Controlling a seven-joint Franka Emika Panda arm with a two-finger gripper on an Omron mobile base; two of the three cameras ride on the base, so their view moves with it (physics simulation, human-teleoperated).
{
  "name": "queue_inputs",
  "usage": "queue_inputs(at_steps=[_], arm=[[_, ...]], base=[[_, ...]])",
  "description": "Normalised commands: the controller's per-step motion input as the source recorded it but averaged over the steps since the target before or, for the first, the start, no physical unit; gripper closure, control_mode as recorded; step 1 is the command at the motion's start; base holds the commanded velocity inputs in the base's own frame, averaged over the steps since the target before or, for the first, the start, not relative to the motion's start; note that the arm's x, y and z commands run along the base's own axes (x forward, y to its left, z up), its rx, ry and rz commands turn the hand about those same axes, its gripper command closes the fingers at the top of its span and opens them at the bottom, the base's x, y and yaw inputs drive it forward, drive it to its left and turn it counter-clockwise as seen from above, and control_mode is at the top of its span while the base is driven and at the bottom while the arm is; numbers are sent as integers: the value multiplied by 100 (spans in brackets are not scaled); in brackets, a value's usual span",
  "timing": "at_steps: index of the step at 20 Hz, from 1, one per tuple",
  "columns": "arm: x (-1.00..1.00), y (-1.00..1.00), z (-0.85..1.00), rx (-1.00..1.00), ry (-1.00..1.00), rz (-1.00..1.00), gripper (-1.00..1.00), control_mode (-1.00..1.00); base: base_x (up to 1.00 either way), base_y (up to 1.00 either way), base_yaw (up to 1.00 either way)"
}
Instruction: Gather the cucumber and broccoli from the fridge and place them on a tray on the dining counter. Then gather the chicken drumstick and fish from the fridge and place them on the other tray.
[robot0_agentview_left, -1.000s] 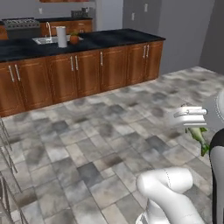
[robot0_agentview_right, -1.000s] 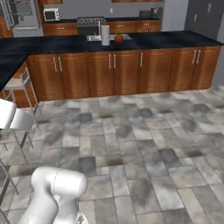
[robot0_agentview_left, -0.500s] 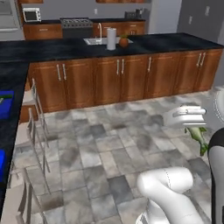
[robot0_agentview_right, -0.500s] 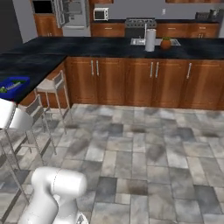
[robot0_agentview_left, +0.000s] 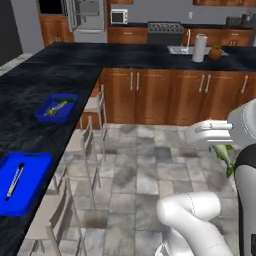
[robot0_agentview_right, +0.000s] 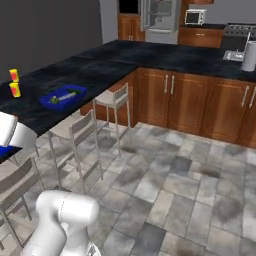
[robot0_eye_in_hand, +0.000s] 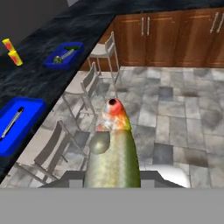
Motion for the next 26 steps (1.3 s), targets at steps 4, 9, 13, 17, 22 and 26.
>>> queue_inputs(at_steps=[4, 9, 13, 17, 22, 26], arm=[[0, 0, 0, 0, 0, 0, 100, 100], [0, 0, 0, 0, 0, 0, 100, 100], [0, 0, 0, 0, 0, 0, 100, 100], [0, 0, 0, 0, 0, 0, 100, 100], [0, 0, 0, 0, 0, 0, 100, 100], [0, 0, 0, 0, 0, 0, 100, 100]], base=[[28, 0, 56], [28, 1, 56], [36, 0, 54], [39, 0, 53], [60, 0, 46], [68, -5, 46]])
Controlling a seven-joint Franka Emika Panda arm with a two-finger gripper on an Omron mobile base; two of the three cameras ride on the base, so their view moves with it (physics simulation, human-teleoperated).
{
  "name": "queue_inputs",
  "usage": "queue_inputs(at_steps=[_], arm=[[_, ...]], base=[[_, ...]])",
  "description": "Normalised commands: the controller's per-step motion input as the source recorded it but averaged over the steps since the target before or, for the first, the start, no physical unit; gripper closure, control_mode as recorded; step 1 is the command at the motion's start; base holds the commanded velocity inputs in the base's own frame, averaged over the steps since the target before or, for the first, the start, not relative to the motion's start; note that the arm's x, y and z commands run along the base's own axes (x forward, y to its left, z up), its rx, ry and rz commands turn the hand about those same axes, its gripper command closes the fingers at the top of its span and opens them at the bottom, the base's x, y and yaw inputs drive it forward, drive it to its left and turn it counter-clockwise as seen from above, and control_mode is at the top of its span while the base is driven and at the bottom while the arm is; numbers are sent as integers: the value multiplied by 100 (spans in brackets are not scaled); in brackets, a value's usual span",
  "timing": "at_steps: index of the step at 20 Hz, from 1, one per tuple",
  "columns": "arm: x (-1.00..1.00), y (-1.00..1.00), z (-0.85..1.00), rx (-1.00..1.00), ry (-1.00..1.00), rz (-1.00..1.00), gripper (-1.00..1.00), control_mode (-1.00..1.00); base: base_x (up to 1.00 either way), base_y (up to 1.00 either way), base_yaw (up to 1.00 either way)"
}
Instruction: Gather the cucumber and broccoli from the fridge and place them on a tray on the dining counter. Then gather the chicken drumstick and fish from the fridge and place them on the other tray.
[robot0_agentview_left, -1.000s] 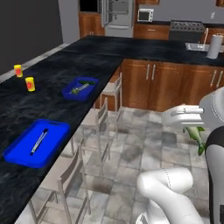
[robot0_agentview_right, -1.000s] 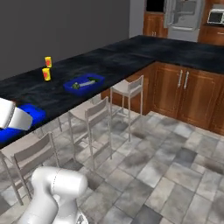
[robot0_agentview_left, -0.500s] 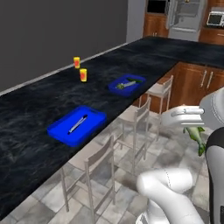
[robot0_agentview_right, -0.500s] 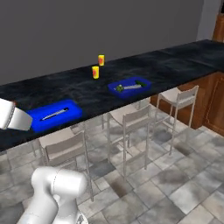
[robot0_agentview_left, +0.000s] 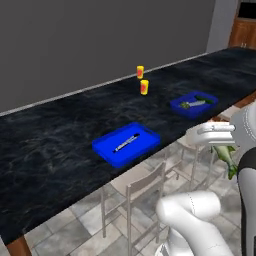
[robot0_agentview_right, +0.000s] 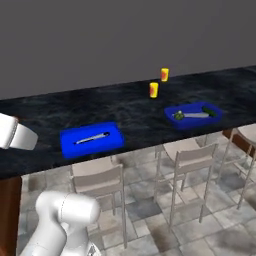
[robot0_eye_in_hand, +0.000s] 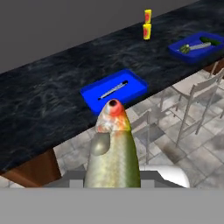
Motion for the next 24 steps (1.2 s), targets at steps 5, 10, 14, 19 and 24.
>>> queue_inputs(at_steps=[5, 10, 14, 19, 24], arm=[[0, 0, 0, 0, 0, 0, 100, 100], [0, 0, 0, 0, 0, 0, 100, 100], [0, 0, 0, 0, 0, 0, 100, 100], [0, 0, 0, 0, 0, 0, 100, 100], [86, -12, -17, 1, 21, -1, 100, -100]], base=[[71, -3, 47], [67, -15, 34], [73, -31, 16], [61, -24, 3], [0, 0, 0]])
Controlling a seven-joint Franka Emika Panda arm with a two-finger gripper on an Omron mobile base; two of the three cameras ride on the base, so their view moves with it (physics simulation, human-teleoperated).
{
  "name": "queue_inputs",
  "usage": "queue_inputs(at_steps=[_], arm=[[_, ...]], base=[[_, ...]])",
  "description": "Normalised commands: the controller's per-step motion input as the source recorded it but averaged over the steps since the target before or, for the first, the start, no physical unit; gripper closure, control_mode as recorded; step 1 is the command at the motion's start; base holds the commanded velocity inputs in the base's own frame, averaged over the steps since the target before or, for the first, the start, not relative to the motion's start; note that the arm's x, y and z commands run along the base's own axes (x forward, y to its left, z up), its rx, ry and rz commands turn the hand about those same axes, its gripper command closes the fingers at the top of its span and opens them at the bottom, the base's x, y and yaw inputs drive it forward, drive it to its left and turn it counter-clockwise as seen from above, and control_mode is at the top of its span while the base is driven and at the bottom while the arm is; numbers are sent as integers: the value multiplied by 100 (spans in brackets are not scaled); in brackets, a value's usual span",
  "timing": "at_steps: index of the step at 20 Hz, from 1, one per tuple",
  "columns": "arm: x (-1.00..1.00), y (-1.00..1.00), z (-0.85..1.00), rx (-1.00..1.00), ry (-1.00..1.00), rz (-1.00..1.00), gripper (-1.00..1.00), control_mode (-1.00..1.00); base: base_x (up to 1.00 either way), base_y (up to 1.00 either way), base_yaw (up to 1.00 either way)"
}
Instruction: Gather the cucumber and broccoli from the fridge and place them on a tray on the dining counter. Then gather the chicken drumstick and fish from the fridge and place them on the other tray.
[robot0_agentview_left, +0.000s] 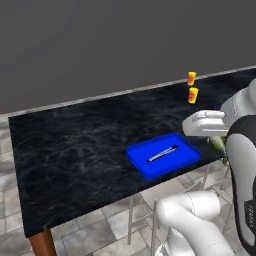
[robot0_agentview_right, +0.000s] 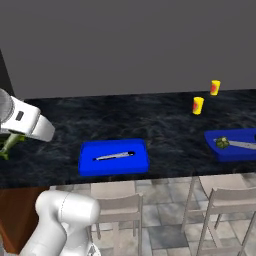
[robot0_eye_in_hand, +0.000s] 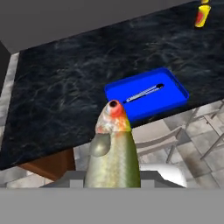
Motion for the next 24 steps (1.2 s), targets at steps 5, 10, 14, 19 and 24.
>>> queue_inputs(at_steps=[5, 10, 14, 19, 24], arm=[[84, -7, -47, 0, 29, 0, 100, -100], [58, 0, -66, -3, 13, -4, 100, -100], [64, 0, -76, -8, 0, -6, 100, -100], [69, -3, -68, -8, -1, -2, 100, -100], [77, -13, -66, 0, 0, 0, 100, -100]], base=[[0, 0, 0], [0, 0, 0], [0, 0, 0], [0, 0, 0], [0, 0, 0]])
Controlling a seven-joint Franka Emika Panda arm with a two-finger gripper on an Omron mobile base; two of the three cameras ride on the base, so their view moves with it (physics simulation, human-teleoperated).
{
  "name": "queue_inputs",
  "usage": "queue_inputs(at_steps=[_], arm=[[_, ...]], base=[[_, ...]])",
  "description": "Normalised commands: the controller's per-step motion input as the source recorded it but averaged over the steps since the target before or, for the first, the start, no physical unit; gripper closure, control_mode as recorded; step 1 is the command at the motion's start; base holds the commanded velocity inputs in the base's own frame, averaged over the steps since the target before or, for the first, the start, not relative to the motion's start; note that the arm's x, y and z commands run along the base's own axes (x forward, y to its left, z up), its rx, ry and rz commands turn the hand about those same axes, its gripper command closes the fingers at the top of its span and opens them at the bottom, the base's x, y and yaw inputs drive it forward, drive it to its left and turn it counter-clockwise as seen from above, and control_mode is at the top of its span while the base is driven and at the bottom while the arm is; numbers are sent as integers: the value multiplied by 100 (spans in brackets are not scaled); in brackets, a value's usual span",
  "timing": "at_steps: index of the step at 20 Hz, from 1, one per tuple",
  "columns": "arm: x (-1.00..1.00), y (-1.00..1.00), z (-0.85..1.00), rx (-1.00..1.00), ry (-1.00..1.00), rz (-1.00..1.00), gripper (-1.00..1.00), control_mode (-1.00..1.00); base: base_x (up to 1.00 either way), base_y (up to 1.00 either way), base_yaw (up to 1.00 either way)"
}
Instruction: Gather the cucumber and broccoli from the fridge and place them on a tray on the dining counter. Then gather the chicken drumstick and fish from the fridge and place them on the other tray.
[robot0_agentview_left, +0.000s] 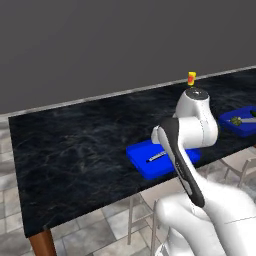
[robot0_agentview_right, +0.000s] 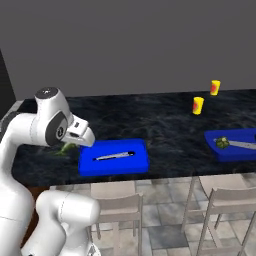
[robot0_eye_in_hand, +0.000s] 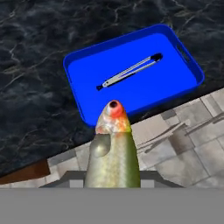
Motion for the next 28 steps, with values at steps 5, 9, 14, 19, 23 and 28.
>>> queue_inputs(at_steps=[5, 9, 14, 19, 23, 28], arm=[[86, -13, -52, 4, 0, 0, 100, -100], [85, -1, -57, 0, 4, 0, 100, -100], [62, 0, -58, 0, 3, 0, 100, -100], [42, 0, -57, 0, 0, 0, 100, -100], [22, 5, -47, 0, 0, 0, 100, -100], [4, 3, -34, 0, 0, 0, 100, -100]], base=[[0, 0, 0], [0, 0, 0], [0, 0, 0], [0, 0, 0], [0, 0, 0], [0, 0, 0]])
